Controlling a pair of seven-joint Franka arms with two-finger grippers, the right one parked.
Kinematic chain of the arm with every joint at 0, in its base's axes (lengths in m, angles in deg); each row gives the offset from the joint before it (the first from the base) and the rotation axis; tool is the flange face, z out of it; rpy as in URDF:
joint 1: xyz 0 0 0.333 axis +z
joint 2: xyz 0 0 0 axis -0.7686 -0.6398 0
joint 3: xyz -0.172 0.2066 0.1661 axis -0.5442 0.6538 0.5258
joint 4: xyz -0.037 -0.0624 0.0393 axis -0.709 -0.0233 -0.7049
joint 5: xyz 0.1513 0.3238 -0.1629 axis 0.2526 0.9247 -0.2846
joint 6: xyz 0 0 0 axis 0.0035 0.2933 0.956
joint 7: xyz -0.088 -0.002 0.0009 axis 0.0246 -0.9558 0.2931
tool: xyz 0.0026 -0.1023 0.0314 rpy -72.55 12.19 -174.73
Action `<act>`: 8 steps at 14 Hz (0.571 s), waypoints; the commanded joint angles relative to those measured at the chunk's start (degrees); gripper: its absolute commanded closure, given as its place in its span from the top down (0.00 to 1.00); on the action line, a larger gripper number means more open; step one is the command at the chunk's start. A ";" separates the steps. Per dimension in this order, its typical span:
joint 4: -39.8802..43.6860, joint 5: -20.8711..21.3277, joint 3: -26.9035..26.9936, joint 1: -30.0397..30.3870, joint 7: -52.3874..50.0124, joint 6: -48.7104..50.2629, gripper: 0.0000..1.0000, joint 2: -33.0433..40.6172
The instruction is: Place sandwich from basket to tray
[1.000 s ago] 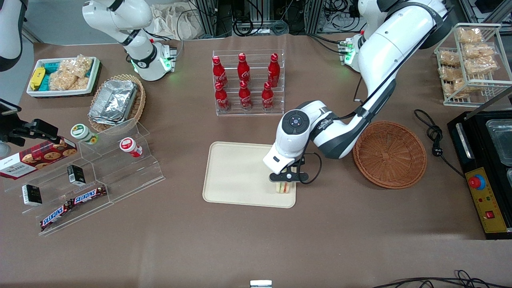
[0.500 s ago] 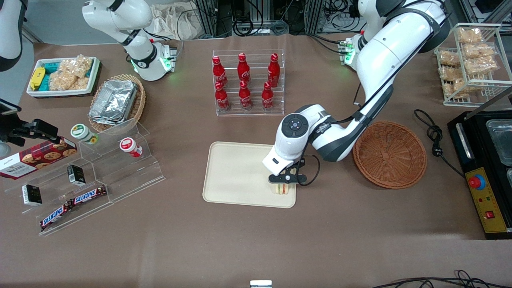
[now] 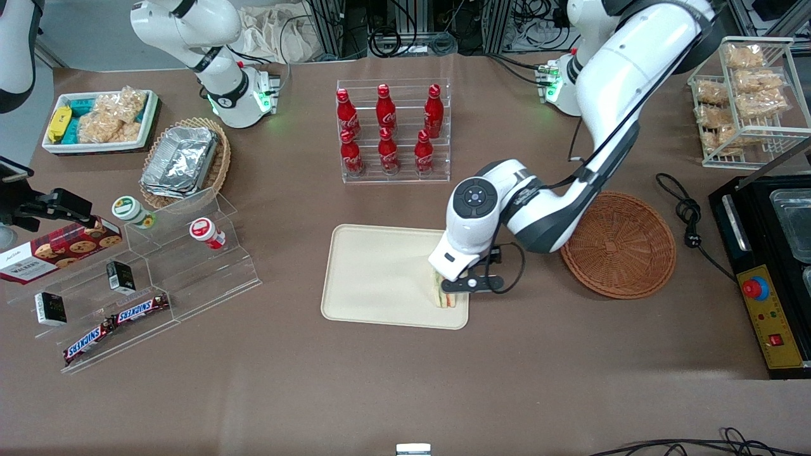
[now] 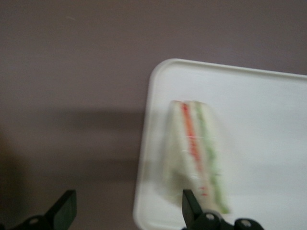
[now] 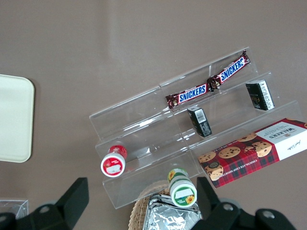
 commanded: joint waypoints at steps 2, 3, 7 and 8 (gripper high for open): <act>-1.38 -4.58 -0.29 2.47 0.03 14.29 0.99 9.86; -1.46 -4.85 -0.29 3.78 0.04 17.19 0.99 11.35; -1.55 -10.19 -0.38 9.66 0.12 19.24 0.99 17.16; -2.08 -12.13 -0.38 11.60 0.12 19.24 0.99 18.74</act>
